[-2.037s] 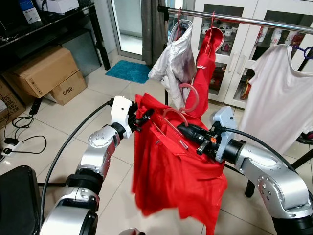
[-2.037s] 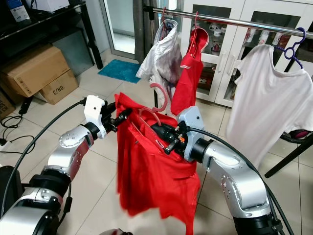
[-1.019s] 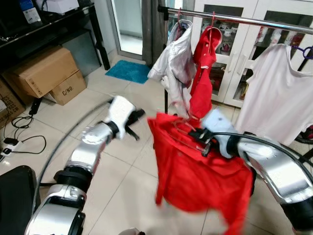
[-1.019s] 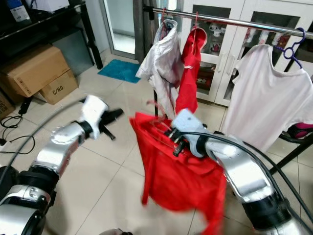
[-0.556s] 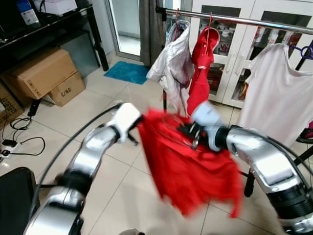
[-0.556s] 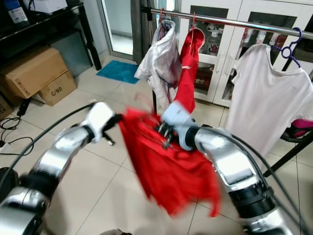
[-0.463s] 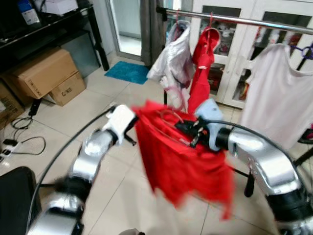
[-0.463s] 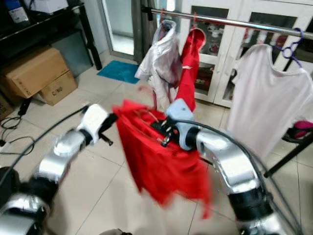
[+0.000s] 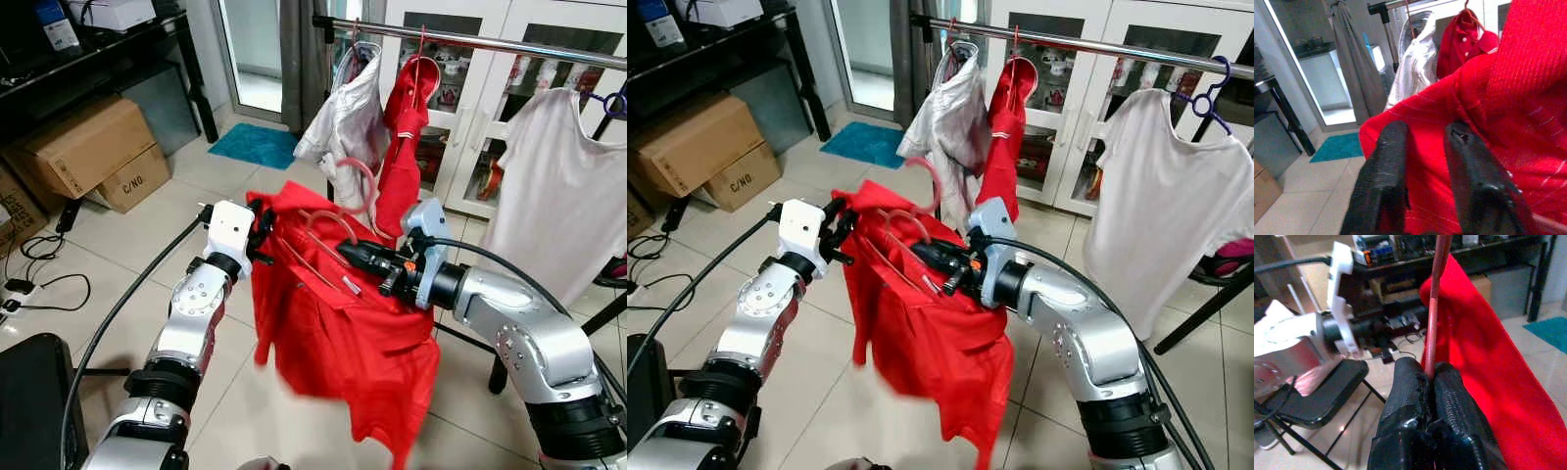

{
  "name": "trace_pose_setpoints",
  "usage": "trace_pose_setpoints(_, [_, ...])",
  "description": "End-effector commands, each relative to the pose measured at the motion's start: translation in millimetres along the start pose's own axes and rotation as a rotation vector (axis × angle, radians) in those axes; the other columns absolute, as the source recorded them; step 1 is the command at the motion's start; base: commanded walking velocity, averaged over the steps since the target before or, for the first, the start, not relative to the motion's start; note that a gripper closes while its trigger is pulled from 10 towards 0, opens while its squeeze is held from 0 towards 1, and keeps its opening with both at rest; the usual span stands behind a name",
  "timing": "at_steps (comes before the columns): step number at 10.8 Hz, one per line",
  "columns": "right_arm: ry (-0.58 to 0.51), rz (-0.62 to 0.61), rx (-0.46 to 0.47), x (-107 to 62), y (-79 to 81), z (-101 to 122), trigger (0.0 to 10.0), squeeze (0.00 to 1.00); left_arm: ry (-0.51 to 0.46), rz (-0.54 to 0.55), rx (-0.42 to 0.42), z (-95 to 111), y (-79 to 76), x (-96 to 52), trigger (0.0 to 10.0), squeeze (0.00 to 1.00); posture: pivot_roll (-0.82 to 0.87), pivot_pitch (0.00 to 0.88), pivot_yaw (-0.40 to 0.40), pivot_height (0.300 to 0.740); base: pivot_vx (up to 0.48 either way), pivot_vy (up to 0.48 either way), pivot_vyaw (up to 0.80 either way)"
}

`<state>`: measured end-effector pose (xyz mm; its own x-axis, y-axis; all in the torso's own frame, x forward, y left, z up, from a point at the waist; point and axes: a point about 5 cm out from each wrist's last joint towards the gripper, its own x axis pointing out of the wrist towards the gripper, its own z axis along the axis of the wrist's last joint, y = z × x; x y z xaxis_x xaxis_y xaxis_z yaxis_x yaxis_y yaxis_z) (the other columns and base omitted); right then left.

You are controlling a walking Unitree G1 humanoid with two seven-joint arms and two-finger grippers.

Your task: Hang hanger

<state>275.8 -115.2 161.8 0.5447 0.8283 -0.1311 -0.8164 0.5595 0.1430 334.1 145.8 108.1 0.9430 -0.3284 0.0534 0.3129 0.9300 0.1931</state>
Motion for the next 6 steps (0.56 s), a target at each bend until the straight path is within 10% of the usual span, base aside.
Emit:
trace_pose_setpoints(1, [-0.054, 0.038, -0.024, -0.2, 5.4, 11.6, 0.0, 0.0, 0.01, 0.006, 0.013, -1.4, 3.2, 0.1, 10.0, 1.0, -0.15, 0.0, 0.09, 0.74, 0.0, 0.0, 0.0])
trace_pose_setpoints(2, [-0.056, 0.049, -0.027, -0.7, 6.7, 12.4, 0.0, 0.0, 0.006, -0.002, -0.01, -1.2, 2.9, 1.1, 10.0, 1.0, -0.15, 0.0, 0.091, 0.74, 0.0, 0.0, 0.0])
trace_pose_setpoints(3, [-0.057, 0.059, -0.033, -1.3, 7.9, 13.2, 0.0, 0.0, 0.013, -0.025, -0.025, -1.0, 1.3, 2.2, 7.6, 0.98, -0.15, 0.0, 0.092, 0.74, 0.0, 0.0, 0.0])
trace_pose_setpoints(4, [-0.052, 0.058, -0.04, -1.6, 7.9, 13.3, 0.0, 0.0, -0.007, -0.066, -0.022, 1.4, -1.7, 1.8, 0.0, 0.0, -0.15, 0.0, 0.094, 0.74, 0.0, 0.0, 0.0])
trace_pose_setpoints(5, [-0.049, 0.054, -0.044, -1.9, 7.5, 13.0, 0.0, 0.0, -0.015, -0.112, -0.013, 1.8, -4.6, -0.3, 0.4, 0.0, -0.15, 0.0, 0.097, 0.74, 0.0, 0.0, 0.0])
trace_pose_setpoints(6, [-0.046, 0.048, -0.048, -2.4, 6.6, 12.5, 0.0, 0.0, 0.002, -0.163, 0.047, -2.4, -3.6, -11.5, 10.0, 0.0, -0.15, 0.0, 0.1, 0.74, 0.0, 0.0, 0.0])
